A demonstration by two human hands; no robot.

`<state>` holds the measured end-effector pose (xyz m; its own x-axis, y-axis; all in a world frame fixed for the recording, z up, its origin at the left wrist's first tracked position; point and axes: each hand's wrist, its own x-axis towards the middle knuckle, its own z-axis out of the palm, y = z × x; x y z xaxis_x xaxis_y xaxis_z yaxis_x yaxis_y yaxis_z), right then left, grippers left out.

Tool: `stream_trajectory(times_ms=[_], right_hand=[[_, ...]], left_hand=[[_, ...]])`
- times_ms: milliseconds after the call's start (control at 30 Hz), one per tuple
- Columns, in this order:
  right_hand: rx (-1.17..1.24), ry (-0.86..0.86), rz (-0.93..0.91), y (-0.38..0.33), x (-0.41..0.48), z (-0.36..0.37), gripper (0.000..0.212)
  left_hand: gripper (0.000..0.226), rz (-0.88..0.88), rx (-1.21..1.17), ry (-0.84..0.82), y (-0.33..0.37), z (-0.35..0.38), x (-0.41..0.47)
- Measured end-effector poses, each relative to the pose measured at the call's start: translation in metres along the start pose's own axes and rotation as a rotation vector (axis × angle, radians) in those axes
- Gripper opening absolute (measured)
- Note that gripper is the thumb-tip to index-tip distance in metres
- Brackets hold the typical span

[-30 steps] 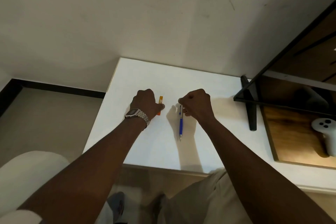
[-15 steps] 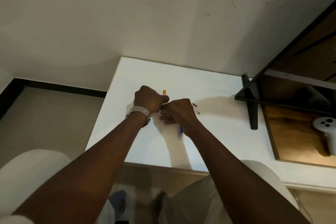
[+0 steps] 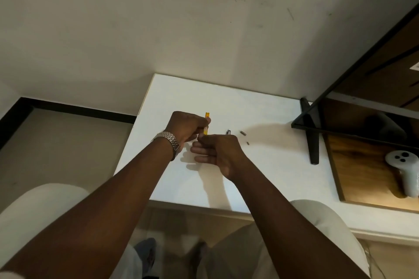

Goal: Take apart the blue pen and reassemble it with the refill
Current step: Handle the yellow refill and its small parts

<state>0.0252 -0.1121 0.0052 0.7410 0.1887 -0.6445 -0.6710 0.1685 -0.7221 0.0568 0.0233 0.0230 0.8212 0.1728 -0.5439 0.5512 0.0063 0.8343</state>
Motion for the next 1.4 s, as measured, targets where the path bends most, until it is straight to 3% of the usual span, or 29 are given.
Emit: stream_trajectory(times_ms=[167, 400, 733, 867, 933, 1000, 1133, 1267, 1400], right_hand=[[-0.099, 0.045, 0.037, 0.025, -0.002, 0.005, 0.019], [-0.563, 0.230, -0.233, 0.021, 0.008, 0.006, 0.017], [-0.483, 0.340, -0.176, 0.015, 0.019, 0.002, 0.008], [-0.387, 0.357, -0.251, 0.014, 0.018, 0.000, 0.013], [-0.192, 0.354, -0.253, 0.009, 0.017, 0.003, 0.016], [0.059, 0.258, -0.176, 0.003, 0.016, 0.008, 0.013], [0.296, 0.049, -0.087, -0.006, 0.011, 0.016, 0.030], [0.413, 0.014, -0.066, -0.007, 0.008, 0.016, 0.030], [0.383, 0.028, -0.070, -0.005, 0.006, 0.013, 0.023]], left_hand=[[0.029, 0.003, -0.091, 0.057, 0.007, -0.008, 0.005], [0.030, 0.000, -0.119, 0.045, 0.005, -0.017, 0.007], [0.031, 0.006, -0.144, 0.036, -0.003, -0.021, 0.009], [0.032, 0.018, -0.154, 0.025, -0.004, -0.021, 0.010], [0.030, 0.030, -0.156, 0.006, -0.004, -0.020, 0.009], [0.022, 0.071, -0.143, 0.001, -0.006, -0.016, 0.006], [0.017, 0.253, -0.112, -0.023, -0.009, -0.011, 0.003], [0.019, 0.337, -0.087, -0.003, -0.006, -0.012, 0.003], [0.022, 0.332, -0.097, 0.003, -0.004, -0.011, 0.007]])
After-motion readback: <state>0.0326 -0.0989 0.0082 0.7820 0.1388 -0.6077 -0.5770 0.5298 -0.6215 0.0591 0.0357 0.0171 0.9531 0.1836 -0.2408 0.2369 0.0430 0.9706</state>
